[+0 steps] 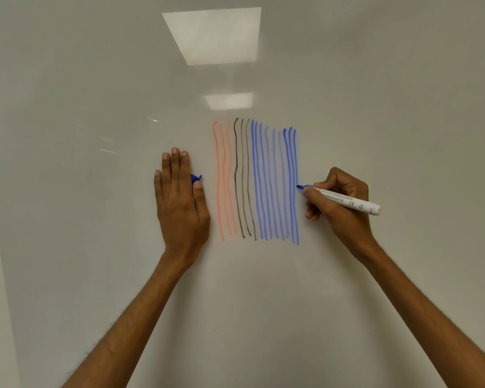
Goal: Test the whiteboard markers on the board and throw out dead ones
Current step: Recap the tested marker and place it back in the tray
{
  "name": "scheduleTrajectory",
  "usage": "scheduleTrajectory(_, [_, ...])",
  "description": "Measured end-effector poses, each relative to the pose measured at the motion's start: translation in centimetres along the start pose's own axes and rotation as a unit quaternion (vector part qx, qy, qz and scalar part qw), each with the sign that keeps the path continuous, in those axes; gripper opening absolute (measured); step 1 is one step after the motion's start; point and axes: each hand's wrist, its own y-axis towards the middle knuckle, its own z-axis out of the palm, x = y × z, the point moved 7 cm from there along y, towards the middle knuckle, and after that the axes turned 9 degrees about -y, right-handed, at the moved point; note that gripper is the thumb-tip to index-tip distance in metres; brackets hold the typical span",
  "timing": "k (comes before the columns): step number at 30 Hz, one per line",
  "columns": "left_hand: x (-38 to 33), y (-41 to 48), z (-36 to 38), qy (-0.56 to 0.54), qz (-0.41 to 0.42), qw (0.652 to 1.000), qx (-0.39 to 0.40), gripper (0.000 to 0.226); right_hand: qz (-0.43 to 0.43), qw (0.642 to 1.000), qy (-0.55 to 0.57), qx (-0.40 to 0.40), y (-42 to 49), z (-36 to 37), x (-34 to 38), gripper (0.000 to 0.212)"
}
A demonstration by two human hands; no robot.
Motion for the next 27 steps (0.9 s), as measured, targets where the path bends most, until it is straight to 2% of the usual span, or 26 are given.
scheduleTrajectory(20, [0.2, -0.4, 0.0, -0.001, 0.003, 1.0, -0.002, 0.052, 0.07, 0.997, 0.011, 0.032, -5.9, -0.4, -3.7, 0.031])
scheduleTrajectory(27, [0.4, -0.8, -0.1, -0.032, -0.005, 0.999, 0.006, 0.049, 0.087, 0.996, 0.015, 0.03, -7.4, -0.5, -4.3, 0.033])
